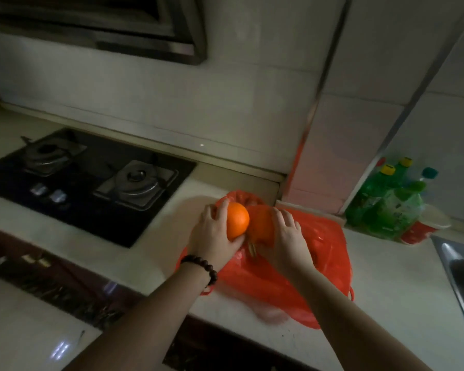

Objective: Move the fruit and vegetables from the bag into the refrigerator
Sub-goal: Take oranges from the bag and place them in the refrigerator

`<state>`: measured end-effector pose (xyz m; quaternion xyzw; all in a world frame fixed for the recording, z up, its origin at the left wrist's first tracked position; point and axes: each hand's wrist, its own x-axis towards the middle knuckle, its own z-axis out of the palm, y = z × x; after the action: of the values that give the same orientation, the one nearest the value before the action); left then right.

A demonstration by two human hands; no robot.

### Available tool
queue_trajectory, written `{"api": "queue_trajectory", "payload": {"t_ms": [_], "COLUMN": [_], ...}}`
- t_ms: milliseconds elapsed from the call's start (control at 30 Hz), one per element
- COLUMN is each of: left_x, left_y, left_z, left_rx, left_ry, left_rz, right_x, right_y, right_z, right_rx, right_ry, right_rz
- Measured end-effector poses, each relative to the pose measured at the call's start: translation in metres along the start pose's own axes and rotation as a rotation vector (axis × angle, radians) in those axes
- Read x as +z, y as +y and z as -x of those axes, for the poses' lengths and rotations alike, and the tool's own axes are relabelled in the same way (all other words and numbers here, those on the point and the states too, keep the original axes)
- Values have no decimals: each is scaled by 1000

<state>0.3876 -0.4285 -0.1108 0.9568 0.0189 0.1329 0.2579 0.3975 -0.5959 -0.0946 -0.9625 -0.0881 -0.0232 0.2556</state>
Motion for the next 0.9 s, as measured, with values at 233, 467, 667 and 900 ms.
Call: {"api": "queue_trajectory", "payload": {"t_ms": [233, 467, 667, 900], "left_x": [-75, -165, -240, -313], "left_y": [-56, -133, -186, -256], "left_z": [42, 109, 168, 216], "left_rx": [-271, -572, -726, -895], "left_ry": [169, 378, 580, 708], "left_rz": [-27, -97, -144, -268], "right_x": [26, 69, 105, 156], "right_y": [-80, -199, -305, -426], "right_z": [-4, 2, 12, 29], "right_rx": [-256, -544, -765, -983], "right_ry": [-93, -268, -354, -367], "right_rz": [-67, -140, -161, -219]}}
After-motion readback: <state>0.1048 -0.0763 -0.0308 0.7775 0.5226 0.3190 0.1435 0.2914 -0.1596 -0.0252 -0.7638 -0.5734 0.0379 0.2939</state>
